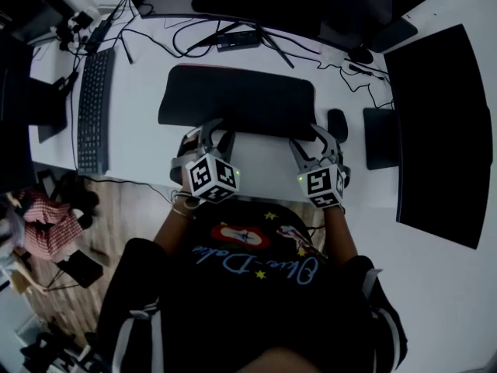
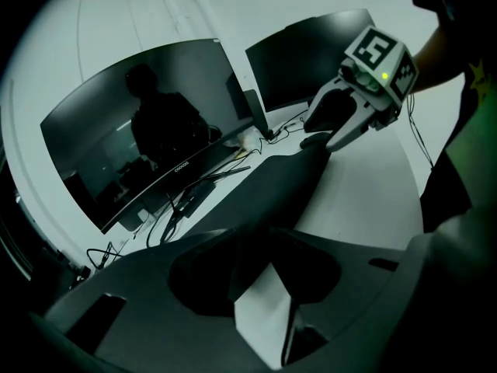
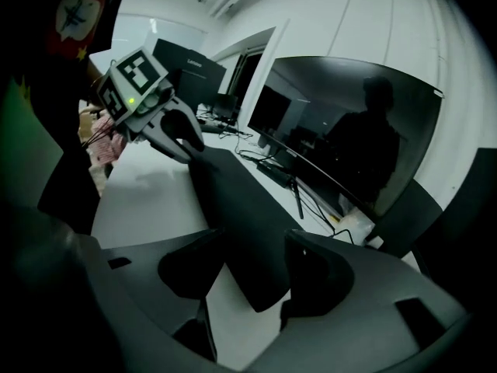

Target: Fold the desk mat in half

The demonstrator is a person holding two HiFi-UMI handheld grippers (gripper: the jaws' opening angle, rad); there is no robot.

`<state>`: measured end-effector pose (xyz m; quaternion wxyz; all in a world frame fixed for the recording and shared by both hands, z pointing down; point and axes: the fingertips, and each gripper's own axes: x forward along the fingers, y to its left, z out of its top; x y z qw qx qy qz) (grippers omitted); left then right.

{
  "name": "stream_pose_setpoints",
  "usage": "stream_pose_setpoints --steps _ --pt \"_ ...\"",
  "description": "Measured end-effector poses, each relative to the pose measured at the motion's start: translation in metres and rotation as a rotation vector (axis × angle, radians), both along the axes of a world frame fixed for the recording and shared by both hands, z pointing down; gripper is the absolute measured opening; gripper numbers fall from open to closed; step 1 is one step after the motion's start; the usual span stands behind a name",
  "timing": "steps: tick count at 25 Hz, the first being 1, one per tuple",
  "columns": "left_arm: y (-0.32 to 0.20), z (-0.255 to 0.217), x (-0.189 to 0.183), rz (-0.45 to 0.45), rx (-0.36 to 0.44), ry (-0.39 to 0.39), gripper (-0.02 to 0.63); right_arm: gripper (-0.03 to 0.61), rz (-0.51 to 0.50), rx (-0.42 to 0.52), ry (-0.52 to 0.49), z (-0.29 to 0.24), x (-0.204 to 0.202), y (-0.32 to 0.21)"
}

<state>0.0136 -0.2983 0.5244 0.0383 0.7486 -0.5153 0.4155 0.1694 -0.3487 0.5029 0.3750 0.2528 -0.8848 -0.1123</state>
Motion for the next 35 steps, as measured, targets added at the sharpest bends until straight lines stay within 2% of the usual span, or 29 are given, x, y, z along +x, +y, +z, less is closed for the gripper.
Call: stream_pose_setpoints --steps 6,14,18,23,26,30,35 --pt "0.004 0.014 0.017 -0.038 -0.075 -0.022 0.132 0.224 -0.159 0.023 0.135 0.023 0.009 0.009" --pt "0.000 0.028 0.017 -0.110 -0.113 -0.038 0.135 0.224 -0.258 0.054 0.257 0.049 0.021 -0.001" --pt "-0.005 0.034 0.019 -0.124 -0.134 -0.051 0.135 0.224 -0.299 0.057 0.280 0.055 0.021 -0.006" --pt "-0.004 0.047 0.019 -0.122 -0.186 -0.050 0.133 0.222 -0.395 0.114 0.368 0.067 0.019 -0.007" --pt "-0.002 0.056 0.021 -0.122 -0.244 -0.015 0.130 0.200 -0.441 0.134 0.401 0.070 0.019 -0.006" --pt "-0.001 0.060 0.020 -0.130 -0.294 0.031 0.130 0.135 -0.481 0.141 0.399 0.067 0.016 -0.004" --pt "-0.001 0.061 0.019 -0.122 -0.307 0.050 0.129 0.050 -0.542 0.243 0.436 0.051 0.010 -0.006"
